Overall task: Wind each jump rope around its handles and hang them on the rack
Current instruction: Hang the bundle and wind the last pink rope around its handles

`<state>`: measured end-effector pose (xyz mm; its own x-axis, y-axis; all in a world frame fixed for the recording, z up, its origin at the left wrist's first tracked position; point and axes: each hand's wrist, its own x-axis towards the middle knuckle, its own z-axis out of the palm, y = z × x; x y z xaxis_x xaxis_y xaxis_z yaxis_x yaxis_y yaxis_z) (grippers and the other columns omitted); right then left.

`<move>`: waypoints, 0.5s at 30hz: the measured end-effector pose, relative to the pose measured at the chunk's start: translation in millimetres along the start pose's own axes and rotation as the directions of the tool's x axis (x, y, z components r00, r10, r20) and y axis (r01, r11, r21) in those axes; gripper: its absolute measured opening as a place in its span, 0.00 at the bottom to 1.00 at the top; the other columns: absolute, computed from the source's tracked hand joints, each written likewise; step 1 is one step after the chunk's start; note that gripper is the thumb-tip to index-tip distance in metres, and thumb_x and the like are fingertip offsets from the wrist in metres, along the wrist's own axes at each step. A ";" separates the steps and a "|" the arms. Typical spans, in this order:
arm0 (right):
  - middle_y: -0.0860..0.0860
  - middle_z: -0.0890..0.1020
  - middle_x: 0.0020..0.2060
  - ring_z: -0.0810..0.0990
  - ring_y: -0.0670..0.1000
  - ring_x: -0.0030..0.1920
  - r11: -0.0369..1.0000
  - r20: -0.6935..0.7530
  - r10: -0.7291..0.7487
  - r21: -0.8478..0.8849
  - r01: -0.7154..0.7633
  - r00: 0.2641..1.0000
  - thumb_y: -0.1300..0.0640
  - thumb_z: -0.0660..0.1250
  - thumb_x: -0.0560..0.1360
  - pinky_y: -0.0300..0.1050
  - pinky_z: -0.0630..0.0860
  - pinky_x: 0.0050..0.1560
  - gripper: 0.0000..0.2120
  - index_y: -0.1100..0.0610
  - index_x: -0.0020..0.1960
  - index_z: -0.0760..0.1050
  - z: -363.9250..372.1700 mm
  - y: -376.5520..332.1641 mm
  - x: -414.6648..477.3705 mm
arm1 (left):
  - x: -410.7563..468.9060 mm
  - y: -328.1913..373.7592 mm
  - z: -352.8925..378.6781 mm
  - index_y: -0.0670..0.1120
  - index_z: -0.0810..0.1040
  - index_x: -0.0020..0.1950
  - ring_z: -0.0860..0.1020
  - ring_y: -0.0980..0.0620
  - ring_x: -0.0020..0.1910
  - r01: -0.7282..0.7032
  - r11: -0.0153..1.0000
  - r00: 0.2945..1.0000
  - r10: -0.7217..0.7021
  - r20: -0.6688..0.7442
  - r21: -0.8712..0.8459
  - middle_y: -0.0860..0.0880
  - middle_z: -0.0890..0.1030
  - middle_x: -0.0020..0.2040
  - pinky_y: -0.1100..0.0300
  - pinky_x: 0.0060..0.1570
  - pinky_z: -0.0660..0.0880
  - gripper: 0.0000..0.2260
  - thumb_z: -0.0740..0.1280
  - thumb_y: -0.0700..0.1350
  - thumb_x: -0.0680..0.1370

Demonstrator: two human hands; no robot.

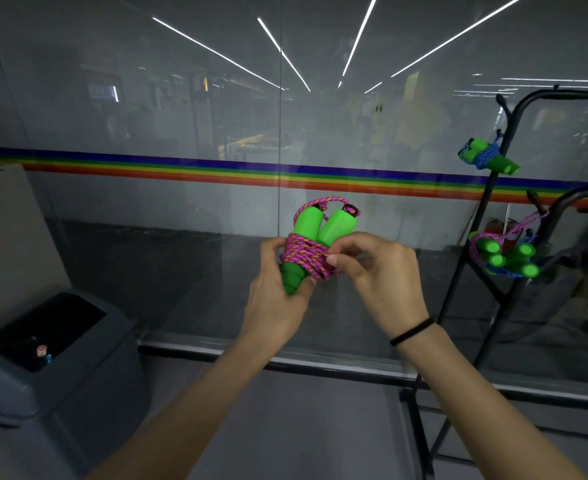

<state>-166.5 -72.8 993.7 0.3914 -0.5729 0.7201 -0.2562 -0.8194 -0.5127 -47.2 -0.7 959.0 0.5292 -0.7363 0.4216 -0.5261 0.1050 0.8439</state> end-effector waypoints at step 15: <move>0.47 0.75 0.38 0.70 0.36 0.35 0.998 0.147 -0.010 -0.053 0.018 0.989 0.66 0.72 0.67 0.22 0.67 0.40 0.03 0.59 0.38 0.81 8.3 -0.2 8.5 | -8.4 2.0 -3.3 0.57 0.63 0.61 0.79 0.48 0.50 -0.007 0.992 0.999 0.013 -0.050 0.128 0.53 0.79 0.52 0.43 0.50 0.76 0.23 0.70 0.44 0.72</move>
<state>-155.8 -77.4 996.0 0.5198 -0.5562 0.6484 -0.2960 -0.8293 -0.4741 -50.5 7.9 958.3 0.5546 -0.7008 0.4486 -0.6104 0.0238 0.7918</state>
